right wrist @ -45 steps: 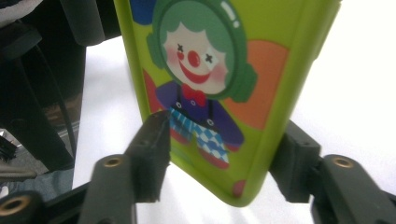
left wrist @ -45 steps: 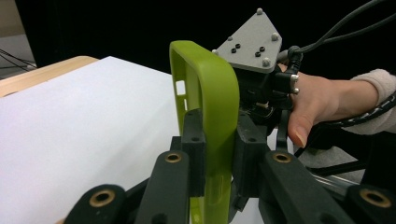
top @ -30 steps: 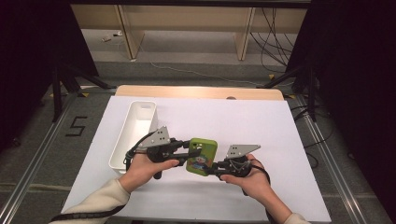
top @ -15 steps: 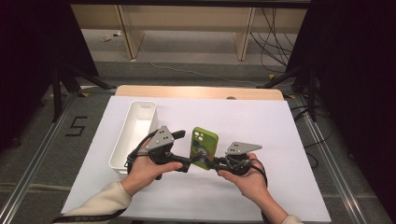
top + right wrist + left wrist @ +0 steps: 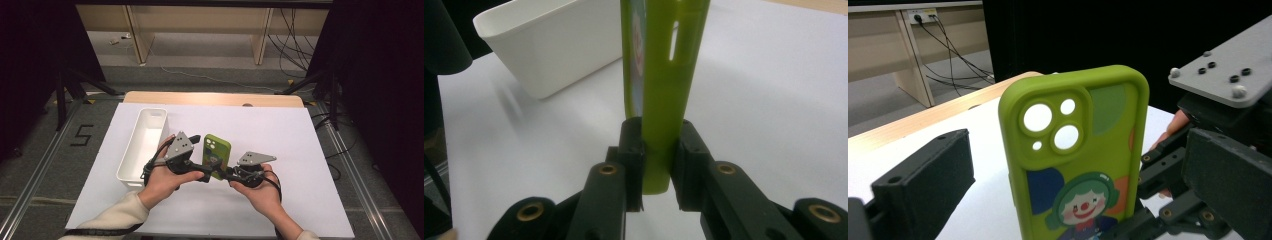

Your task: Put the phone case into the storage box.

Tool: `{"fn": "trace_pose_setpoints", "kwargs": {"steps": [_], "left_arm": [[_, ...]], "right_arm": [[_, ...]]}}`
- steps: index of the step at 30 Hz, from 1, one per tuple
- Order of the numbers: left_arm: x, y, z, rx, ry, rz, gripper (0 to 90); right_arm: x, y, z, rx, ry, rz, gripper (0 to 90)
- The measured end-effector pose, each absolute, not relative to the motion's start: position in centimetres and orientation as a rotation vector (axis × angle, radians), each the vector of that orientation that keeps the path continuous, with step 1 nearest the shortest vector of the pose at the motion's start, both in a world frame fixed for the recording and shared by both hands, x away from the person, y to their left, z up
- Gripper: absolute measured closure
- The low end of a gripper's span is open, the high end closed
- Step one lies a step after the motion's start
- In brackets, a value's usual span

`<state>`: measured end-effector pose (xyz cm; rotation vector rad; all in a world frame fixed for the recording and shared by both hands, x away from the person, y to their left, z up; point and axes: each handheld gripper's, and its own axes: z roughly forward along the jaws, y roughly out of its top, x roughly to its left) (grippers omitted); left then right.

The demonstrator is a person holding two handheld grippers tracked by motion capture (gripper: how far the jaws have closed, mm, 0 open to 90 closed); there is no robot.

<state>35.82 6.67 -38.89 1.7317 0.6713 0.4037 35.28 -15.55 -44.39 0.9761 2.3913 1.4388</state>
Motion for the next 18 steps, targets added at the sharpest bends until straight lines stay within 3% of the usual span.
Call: {"fn": "trace_pose_setpoints", "kwargs": {"steps": [18], "left_arm": [[36.5,5.0,-38.9,1.727,0.690,0.436,0.0]], "right_arm": [[35.2,-15.4,-44.4,0.982,2.382,1.421,77.9]]}}
